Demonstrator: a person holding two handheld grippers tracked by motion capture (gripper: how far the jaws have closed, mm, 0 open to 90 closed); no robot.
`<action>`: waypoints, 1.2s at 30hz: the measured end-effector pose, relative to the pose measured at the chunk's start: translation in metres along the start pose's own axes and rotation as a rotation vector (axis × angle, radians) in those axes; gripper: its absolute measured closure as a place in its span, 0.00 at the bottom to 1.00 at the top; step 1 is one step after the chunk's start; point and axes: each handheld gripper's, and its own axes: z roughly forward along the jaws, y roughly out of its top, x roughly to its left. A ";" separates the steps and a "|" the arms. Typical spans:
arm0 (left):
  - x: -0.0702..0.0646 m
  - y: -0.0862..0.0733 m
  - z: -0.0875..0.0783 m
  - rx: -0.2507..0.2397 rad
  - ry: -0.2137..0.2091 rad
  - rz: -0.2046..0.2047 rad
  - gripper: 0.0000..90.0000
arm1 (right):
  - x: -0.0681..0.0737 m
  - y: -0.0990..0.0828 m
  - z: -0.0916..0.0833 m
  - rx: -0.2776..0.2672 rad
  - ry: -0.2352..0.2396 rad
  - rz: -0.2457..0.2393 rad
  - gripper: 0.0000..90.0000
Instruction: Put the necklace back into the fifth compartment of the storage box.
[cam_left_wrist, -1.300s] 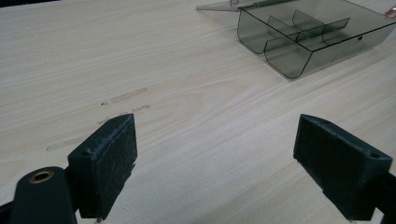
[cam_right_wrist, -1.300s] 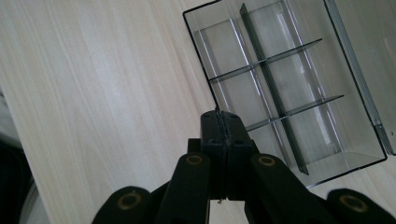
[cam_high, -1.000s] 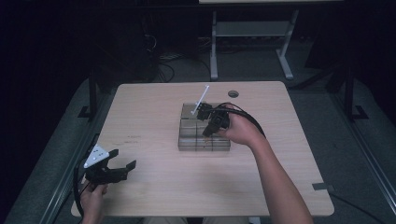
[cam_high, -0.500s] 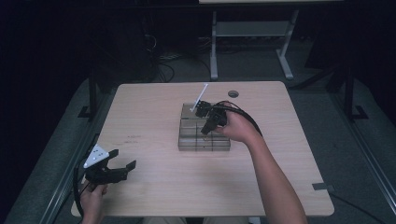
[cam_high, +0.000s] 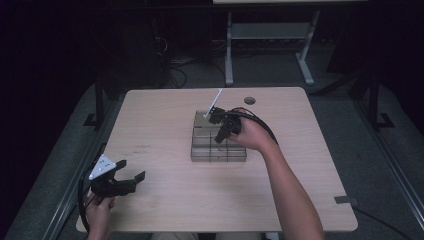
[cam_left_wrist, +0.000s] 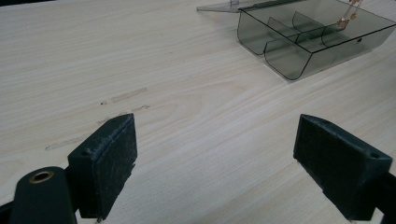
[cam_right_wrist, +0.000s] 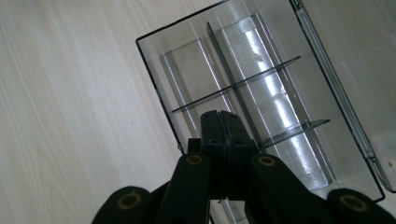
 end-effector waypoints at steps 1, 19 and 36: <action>0.000 0.000 0.000 -0.001 0.000 -0.002 0.15 | -0.001 0.000 0.001 0.001 0.002 0.002 0.99; 0.002 0.000 0.000 -0.001 0.004 -0.010 0.15 | -0.013 -0.005 0.021 0.022 0.025 0.046 0.99; 0.002 0.000 0.000 -0.002 0.002 -0.012 0.15 | -0.019 -0.012 0.039 0.047 0.044 0.078 0.99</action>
